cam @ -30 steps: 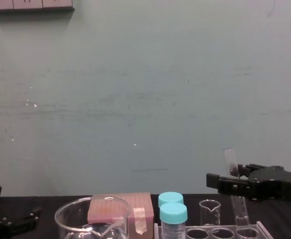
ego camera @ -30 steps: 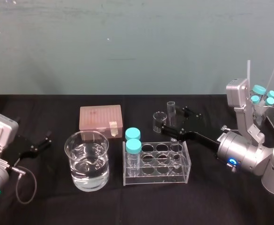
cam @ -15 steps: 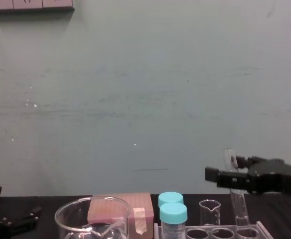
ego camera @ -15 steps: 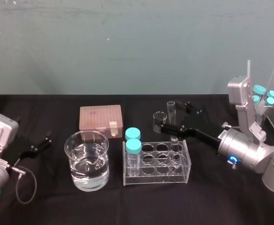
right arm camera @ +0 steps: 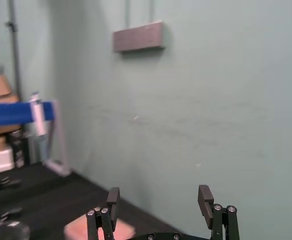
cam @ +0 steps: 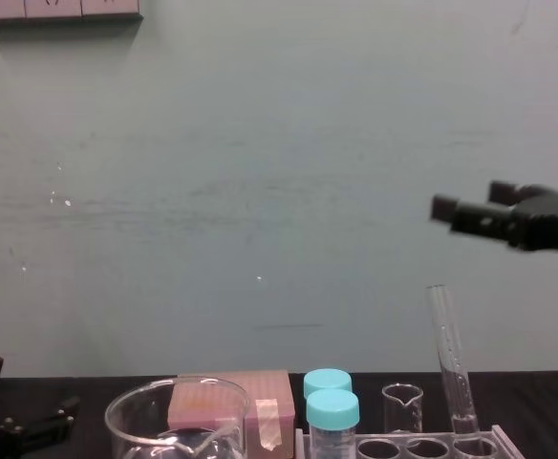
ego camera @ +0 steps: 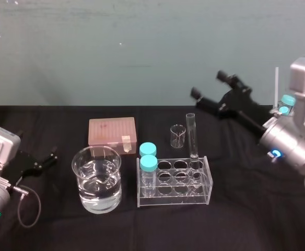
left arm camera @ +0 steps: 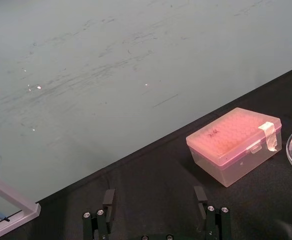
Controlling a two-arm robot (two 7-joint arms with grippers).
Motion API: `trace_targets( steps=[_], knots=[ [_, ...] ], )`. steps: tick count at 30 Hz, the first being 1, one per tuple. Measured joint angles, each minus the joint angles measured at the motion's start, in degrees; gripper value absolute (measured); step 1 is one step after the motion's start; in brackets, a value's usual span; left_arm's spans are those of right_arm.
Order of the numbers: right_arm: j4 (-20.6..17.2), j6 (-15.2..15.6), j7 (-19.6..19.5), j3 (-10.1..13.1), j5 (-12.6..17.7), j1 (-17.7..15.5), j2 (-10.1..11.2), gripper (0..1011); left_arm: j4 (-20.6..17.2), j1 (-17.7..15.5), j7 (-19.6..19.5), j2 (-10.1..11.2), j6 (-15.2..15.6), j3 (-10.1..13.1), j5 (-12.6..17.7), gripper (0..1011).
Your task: Hold the test tube with one hand and immerse one end into the beaker, then return it to the test tube rack.
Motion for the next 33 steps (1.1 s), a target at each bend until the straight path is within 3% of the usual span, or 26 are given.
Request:
trace_targets(
  steps=[7, 13, 22, 33],
  knots=[
    [-0.52, 1.2, -5.19, 4.16, -0.15, -2.73, -0.46, 1003, 0.0, 0.0, 0.0, 0.0, 0.0, 0.0, 0.0, 1000],
    [0.05, 3.21, -8.35, 6.04, -1.18, -5.51, -0.73, 1003, 0.0, 0.0, 0.0, 0.0, 0.0, 0.0, 0.0, 1000],
    [1.29, 5.58, -10.57, 6.66, -3.58, -8.05, -1.34, 1003, 0.0, 0.0, 0.0, 0.0, 0.0, 0.0, 0.0, 1000],
    [4.6, 9.22, -11.01, 5.96, -6.15, -7.55, -2.54, 1003, 0.0, 0.0, 0.0, 0.0, 0.0, 0.0, 0.0, 1000]
  ],
)
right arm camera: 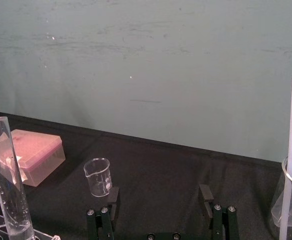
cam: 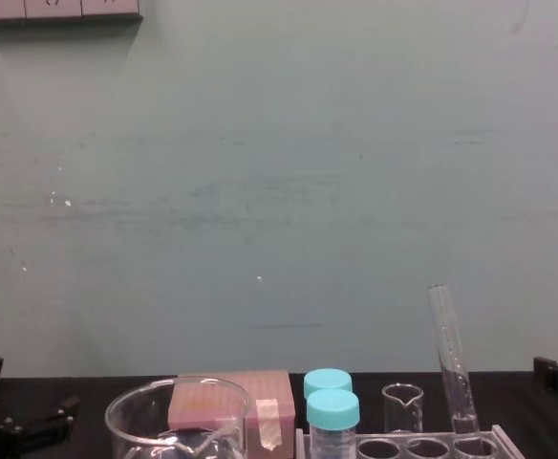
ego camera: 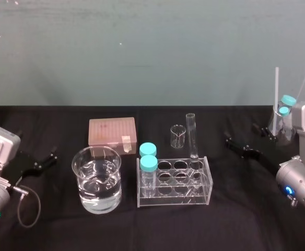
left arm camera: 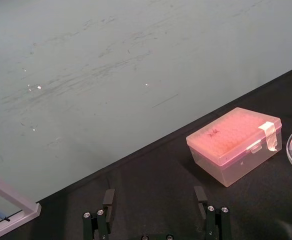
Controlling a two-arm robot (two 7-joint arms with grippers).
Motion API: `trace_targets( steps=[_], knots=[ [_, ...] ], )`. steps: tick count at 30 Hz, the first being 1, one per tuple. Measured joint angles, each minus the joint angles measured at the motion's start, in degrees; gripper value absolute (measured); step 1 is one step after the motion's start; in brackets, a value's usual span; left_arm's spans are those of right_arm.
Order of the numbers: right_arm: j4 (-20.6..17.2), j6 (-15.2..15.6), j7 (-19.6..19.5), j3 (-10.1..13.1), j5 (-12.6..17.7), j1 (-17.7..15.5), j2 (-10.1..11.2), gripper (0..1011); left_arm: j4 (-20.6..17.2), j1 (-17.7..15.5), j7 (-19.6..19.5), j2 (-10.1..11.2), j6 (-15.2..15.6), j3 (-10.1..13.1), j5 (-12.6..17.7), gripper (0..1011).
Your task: Hold the test tube with one hand and immerse one end into the beaker, then return it to the test tube rack.
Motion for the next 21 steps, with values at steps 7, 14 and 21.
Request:
trace_targets(
  steps=[7, 14, 21],
  knots=[
    [-0.15, -0.14, 0.0, 0.04, 0.04, -0.06, 0.07, 1003, 0.0, 0.0, 0.0, 0.0, 0.0, 0.0, 0.0, 1000],
    [-0.35, -0.32, 0.03, 0.08, 0.13, -0.1, 0.11, 1003, 0.0, 0.0, 0.0, 0.0, 0.0, 0.0, 0.0, 1000],
    [-0.43, -0.46, 0.05, 0.12, 0.19, -0.13, 0.14, 1002, 0.0, 0.0, 0.0, 0.0, 0.0, 0.0, 0.0, 1000]
  ],
)
